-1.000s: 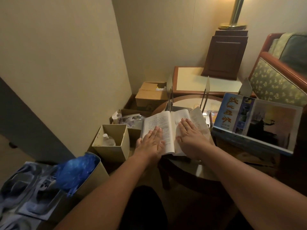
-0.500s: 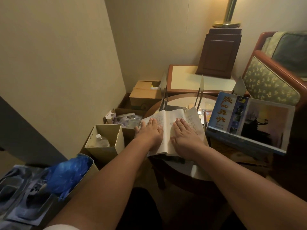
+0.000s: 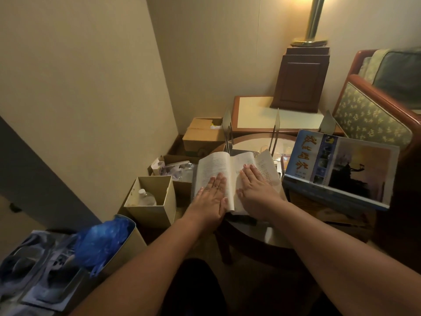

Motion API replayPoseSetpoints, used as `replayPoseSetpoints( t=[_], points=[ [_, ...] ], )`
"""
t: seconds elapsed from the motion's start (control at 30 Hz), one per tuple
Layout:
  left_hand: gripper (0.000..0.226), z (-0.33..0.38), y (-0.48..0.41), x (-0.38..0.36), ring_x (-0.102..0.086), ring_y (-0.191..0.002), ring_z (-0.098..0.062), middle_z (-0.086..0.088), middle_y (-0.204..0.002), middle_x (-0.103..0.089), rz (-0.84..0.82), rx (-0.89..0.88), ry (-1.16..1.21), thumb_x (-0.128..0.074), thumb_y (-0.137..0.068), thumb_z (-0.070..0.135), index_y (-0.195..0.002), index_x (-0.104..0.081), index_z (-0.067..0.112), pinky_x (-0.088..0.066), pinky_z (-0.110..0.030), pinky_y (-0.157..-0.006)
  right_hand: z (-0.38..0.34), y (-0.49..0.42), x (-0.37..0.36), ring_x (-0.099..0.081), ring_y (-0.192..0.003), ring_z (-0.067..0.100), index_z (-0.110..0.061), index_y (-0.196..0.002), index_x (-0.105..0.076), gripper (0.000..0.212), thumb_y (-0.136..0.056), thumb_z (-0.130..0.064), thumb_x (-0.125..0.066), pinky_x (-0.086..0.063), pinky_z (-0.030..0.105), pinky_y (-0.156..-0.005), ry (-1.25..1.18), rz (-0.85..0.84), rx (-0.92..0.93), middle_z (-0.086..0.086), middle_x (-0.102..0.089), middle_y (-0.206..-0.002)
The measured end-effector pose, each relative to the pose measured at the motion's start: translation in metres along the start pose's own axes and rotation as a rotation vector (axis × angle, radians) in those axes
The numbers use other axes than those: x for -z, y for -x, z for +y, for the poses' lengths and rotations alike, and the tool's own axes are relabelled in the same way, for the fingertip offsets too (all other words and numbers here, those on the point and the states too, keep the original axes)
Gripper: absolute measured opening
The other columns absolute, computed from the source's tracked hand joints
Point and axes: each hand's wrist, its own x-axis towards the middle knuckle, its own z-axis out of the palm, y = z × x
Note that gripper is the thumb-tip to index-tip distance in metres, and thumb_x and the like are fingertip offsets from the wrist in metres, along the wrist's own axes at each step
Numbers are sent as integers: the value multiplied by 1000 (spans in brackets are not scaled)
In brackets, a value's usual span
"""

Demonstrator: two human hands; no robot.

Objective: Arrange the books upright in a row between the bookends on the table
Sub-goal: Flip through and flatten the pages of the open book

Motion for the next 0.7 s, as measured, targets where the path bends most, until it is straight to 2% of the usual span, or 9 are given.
replayPoseSetpoints(
  t=[0.13,0.2,0.27,0.33,0.37,0.47,0.57,0.63,0.7],
  points=[
    [60,12,0,12,25,-150,-10,15,-165,22,32,-41,-42,-21,-109,38,-159,12,30,8,-38,-121,-3,4,4,26,-152,15,-17,-162,6,67,-109,-47,-22,18,36,-114,-1,33,-18,-2,20,-168],
    [59,15,-2,15,18,-153,-12,11,-168,13,17,1,-19,-22,-110,37,-161,6,27,3,-39,-124,-3,9,5,24,-152,15,-17,-162,6,67,-110,-44,-25,16,34,-116,-119,86,-7,-1,21,-168],
    [60,16,-3,17,9,-155,-14,8,-170,4,12,43,26,-24,-109,39,-162,2,25,-3,-42,-126,-2,16,6,20,-154,18,-16,-163,3,66,-110,-38,-30,10,33,-119,-288,150,-6,1,19,-169],
    [61,16,-4,18,2,-156,-16,6,-170,-3,13,69,68,-26,-109,41,-163,-4,24,-10,-46,-126,0,25,8,11,-156,22,-17,-164,2,67,-109,-36,-33,-3,37,-123,-377,171,-22,1,17,-170],
    [61,16,-6,18,-2,-156,-17,6,-170,-6,16,79,87,-28,-109,42,-163,-7,24,-12,-47,-126,2,29,7,7,-157,23,-16,-163,3,68,-109,-36,-33,-7,38,-123,-379,164,-22,2,15,-170],
    [58,19,-10,23,-14,-155,-20,3,-167,-20,52,93,141,-30,-108,44,-161,-20,23,-19,-48,-125,6,42,4,6,-157,20,-11,-162,3,71,-109,-44,-31,-3,35,-123,-331,145,-2,7,4,-171],
    [55,29,-12,30,-25,-152,-23,0,-163,-32,111,97,182,-28,-108,49,-156,-33,22,-25,-49,-122,9,52,1,8,-156,20,-11,-162,6,79,-106,-56,-28,-3,37,-125,-296,127,17,6,6,-171],
    [63,39,-11,32,-23,-152,-27,-1,-164,-29,119,96,158,-24,-105,58,-158,-25,24,-24,-53,-121,9,58,-1,10,-156,20,-13,-162,8,83,-104,-60,-28,-4,39,-127,-287,120,32,4,9,-170],
    [74,46,-10,32,-12,-154,-32,1,-168,-19,84,59,89,-20,-99,69,-161,-8,31,-17,-59,-120,9,61,-2,10,-156,19,-15,-162,9,86,-102,-64,-28,-4,39,-126,-281,127,47,3,12,-170]
  ],
)
